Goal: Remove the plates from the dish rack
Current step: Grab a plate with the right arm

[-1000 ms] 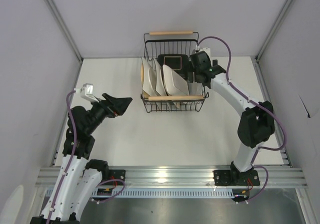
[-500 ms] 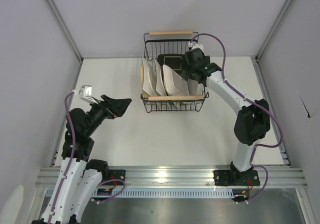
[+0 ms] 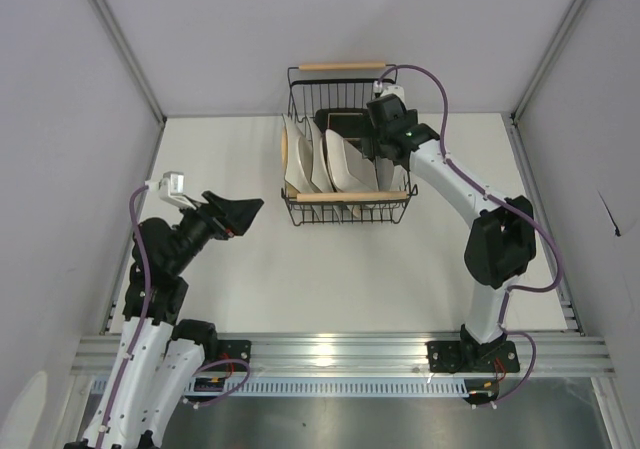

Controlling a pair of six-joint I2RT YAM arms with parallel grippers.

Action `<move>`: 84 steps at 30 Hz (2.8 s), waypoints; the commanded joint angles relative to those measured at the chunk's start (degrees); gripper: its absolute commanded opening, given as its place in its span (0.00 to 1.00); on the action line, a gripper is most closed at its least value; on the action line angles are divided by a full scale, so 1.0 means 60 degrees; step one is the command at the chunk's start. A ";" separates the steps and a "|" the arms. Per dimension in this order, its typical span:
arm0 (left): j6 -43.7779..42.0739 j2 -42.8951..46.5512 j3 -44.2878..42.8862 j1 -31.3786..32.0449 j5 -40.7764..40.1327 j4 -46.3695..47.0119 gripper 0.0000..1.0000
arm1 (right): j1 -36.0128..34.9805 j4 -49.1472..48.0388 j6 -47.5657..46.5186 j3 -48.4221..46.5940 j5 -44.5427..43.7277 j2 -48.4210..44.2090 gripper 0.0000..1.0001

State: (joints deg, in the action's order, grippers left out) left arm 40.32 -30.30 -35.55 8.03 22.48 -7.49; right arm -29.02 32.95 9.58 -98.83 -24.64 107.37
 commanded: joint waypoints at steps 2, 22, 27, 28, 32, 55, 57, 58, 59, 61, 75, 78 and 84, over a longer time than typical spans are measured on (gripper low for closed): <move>-0.0157 0.0129 0.0007 0.0038 0.0018 -0.0012 0.99 | 0.0031 -0.0057 0.0585 -0.0331 -0.0475 -0.0039 0.89; -0.0127 0.0187 0.0051 0.0024 0.0003 -0.0071 1.00 | 0.0514 -0.0862 0.1128 0.0533 0.0470 -0.0464 0.85; -0.0128 0.0158 0.0095 0.0024 -0.0026 -0.0027 1.00 | 0.0456 -0.0848 0.0893 0.0285 0.1514 -0.0157 0.66; -0.0127 0.0144 0.0109 0.0024 -0.0026 -0.0041 0.99 | 0.0441 -0.0834 0.0864 0.0197 0.1587 -0.0127 0.60; -0.0084 0.0143 0.0139 0.0024 -0.0011 -0.0012 0.99 | 0.0280 -0.0542 0.0761 -0.0051 0.1442 0.0063 0.50; -0.0128 0.0217 0.0227 0.0024 -0.0055 0.0002 1.00 | -0.0643 0.1773 0.0146 -0.1854 -0.3245 0.2099 0.49; -0.0128 0.0202 0.0241 0.0024 -0.0070 0.0032 1.00 | -0.0672 0.1847 0.0088 -0.1971 -0.3494 0.2187 0.52; -0.0113 0.0188 0.0270 0.0024 -0.0070 0.0119 1.00 | -0.0686 0.1891 0.0087 -0.1971 -0.3568 0.2231 0.52; -0.0084 0.0187 0.0285 0.0024 -0.0026 0.0105 1.00 | -0.0701 0.1906 0.0058 -0.2000 -0.3641 0.2217 0.52; -0.0040 0.0144 0.0315 0.0024 0.0003 0.0178 1.00 | -0.0760 0.1891 -0.0030 -0.2015 -0.3861 0.2246 0.51; 0.0004 0.0114 0.0403 0.0024 0.0047 0.0325 1.00 | -0.1141 0.1921 -0.1084 -0.2835 -0.5456 0.2291 0.00; -0.0025 0.0100 0.0417 0.0024 0.0047 0.0325 0.99 | -0.1155 0.1921 -0.1275 -0.3026 -0.5823 0.2217 0.00; -0.0054 0.0144 0.0417 0.0024 0.0018 0.0310 1.00 | -0.1170 0.1687 -0.1728 -0.3246 -0.6658 0.1969 0.00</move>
State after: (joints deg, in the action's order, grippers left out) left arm 40.03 -29.61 -33.45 8.03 22.26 -7.81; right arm -35.68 45.98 2.96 -113.38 -55.00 122.06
